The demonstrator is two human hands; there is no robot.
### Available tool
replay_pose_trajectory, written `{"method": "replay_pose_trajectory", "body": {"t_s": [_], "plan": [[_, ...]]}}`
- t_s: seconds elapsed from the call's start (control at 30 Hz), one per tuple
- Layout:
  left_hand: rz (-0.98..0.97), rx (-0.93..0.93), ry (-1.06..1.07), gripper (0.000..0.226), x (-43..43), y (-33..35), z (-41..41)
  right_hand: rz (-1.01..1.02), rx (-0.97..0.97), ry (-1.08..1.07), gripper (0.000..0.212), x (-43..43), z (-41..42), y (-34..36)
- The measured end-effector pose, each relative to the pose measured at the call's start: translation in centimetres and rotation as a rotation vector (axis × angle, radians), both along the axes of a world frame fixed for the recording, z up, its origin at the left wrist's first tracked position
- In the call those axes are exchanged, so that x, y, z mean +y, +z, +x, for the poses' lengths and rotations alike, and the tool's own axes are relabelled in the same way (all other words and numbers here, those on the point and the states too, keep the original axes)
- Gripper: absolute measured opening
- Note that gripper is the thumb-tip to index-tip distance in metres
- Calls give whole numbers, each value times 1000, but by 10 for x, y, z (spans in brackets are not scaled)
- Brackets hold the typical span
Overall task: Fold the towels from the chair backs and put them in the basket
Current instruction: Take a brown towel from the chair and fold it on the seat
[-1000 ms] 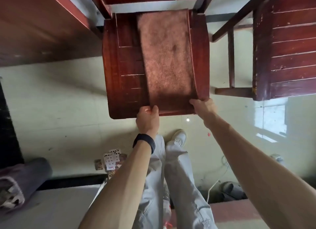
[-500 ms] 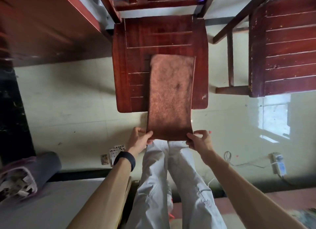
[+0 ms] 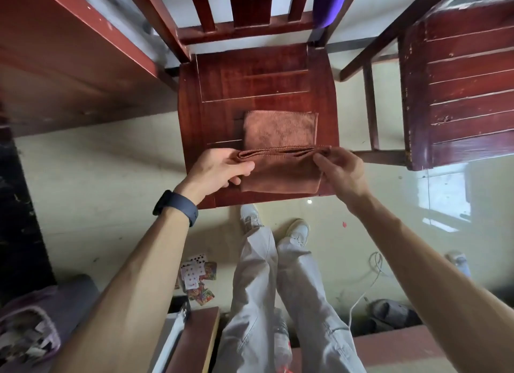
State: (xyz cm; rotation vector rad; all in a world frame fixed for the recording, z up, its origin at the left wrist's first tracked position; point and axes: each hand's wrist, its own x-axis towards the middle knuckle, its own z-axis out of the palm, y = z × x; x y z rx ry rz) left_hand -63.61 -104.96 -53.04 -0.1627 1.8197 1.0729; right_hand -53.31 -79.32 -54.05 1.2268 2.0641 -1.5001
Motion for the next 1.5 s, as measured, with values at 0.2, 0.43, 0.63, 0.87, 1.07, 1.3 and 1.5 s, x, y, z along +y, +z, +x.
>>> {"method": "replay_pose_trajectory", "body": {"t_s": [0.2, 0.43, 0.63, 0.87, 1.07, 1.3, 1.5], "plan": [[-157, 242, -38, 42, 31, -54, -51, 319, -80, 156, 45, 11, -41, -62], [-339, 440, -101, 43, 57, -95, -68, 379, -74, 38, 33, 4, -64, -97], [-485, 562, -150, 40, 67, -102, -57, 503, -112, 94, 41, 2, -72, -105], [-578, 683, -142, 36, 67, -100, -50, 491, -136, 13, 43, 1, -74, -99], [-381, 1207, -470, 53, 69, -94, -18, 804, 333, 218, 34, -44, -46, -75], [-434, 1054, -661, 62, 54, -137, -7, 866, 128, 756, 58, -38, -36, -117], [-532, 949, -474, 65, 54, -131, -11, 796, -106, 548, 61, -25, -30, -110]]}}
